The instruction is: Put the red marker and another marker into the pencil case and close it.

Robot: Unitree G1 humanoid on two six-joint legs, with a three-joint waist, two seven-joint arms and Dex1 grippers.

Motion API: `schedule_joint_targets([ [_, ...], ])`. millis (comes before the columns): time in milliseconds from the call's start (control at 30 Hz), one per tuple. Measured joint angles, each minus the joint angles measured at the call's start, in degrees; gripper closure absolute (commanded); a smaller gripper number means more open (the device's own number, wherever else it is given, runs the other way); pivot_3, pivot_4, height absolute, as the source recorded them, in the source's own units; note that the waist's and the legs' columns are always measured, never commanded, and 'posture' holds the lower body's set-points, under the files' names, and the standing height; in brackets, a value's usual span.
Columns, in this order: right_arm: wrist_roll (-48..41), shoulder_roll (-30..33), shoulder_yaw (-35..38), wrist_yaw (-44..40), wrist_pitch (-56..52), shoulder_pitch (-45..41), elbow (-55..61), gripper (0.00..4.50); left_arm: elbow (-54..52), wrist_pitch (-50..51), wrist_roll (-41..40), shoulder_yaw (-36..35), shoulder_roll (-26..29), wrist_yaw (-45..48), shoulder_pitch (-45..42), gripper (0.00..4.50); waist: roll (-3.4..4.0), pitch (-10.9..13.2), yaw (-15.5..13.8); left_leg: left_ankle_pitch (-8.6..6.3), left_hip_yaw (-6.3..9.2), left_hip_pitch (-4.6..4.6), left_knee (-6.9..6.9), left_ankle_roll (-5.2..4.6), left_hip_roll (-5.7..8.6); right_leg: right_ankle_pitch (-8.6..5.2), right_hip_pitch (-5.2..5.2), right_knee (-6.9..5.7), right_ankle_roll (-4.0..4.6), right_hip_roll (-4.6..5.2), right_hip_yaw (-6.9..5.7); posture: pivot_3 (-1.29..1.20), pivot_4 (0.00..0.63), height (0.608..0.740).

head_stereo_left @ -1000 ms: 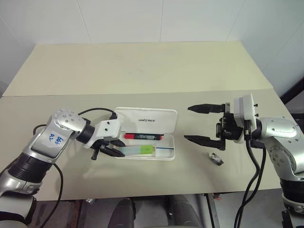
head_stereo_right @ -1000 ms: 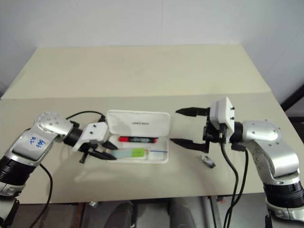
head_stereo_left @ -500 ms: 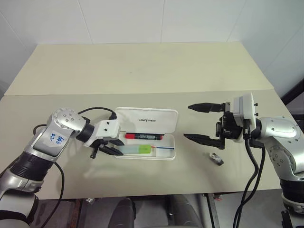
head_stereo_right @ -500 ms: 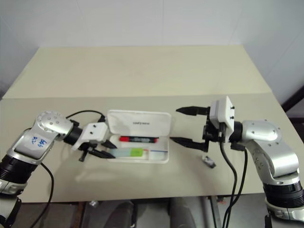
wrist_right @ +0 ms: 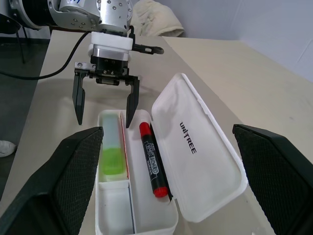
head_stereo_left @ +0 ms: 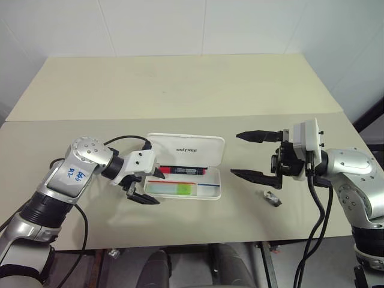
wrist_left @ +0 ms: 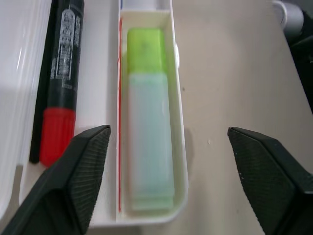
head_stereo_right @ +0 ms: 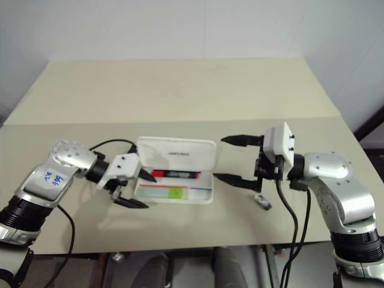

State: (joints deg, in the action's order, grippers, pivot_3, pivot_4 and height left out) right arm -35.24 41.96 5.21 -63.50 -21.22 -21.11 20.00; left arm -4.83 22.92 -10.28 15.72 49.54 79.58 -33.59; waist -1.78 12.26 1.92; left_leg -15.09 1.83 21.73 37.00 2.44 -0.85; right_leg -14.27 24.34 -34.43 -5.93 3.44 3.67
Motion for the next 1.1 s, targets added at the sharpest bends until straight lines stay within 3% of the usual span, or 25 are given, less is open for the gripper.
schedule_joint_targets([
  [33,0.0,0.0,-0.1,-0.1,0.0,-0.1,-0.1,0.00,-0.6,0.2,-0.7,-0.5,0.0,0.0,0.3,0.43,0.00,0.0,0.0,-0.01,0.01,0.00,-0.01,-0.01,-0.01,-0.01,0.01,-0.02,0.01,-0.01,0.00,0.00,0.150,0.740],
  [100,0.0,0.0,-0.3,-0.6,0.0,-0.4,-0.6,0.00,-1.6,0.3,-1.5,-1.5,0.0,-0.2,0.9,0.01,0.00,0.0,-0.1,-0.02,0.02,0.00,-0.01,-0.03,-0.01,-0.02,0.02,-0.08,0.02,-0.01,-0.01,0.00,0.150,0.740],
  [233,0.7,1.4,-0.3,-2.2,-0.1,-0.7,-2.3,0.00,-3.5,1.0,-3.9,-4.3,0.1,-1.2,3.4,0.01,0.00,0.0,-0.1,-0.04,0.00,0.00,0.01,-0.04,0.00,-0.02,0.02,-0.06,0.01,0.01,-0.01,0.00,0.150,0.740],
  [733,9.6,20.9,-2.9,-8.3,-8.9,2.1,-10.5,0.00,-8.9,-1.4,-17.9,-24.1,-1.9,-6.8,13.5,0.01,-0.02,0.0,-0.1,-0.06,-0.07,-0.03,0.03,-0.04,-0.01,-0.04,0.03,-0.02,0.04,0.03,0.01,0.00,0.150,0.740],
  [867,11.9,25.4,-4.4,-6.0,-17.8,4.3,-8.6,0.00,-10.1,-1.4,-18.5,-25.7,-1.7,-8.6,16.1,0.01,-0.02,0.0,-0.2,-0.07,-0.10,-0.05,0.03,-0.02,-0.01,-0.04,0.03,0.01,0.05,0.04,0.04,0.00,0.150,0.740],
  [1100,11.4,26.5,-4.6,-5.4,-23.3,7.4,-2.8,0.00,-10.5,-2.3,-18.6,-24.7,-2.3,-9.7,16.7,0.01,-0.02,0.0,-0.1,-0.12,-0.17,-0.04,0.02,0.04,-0.01,-0.04,0.02,0.14,0.03,0.04,0.09,0.00,0.150,0.740],
])
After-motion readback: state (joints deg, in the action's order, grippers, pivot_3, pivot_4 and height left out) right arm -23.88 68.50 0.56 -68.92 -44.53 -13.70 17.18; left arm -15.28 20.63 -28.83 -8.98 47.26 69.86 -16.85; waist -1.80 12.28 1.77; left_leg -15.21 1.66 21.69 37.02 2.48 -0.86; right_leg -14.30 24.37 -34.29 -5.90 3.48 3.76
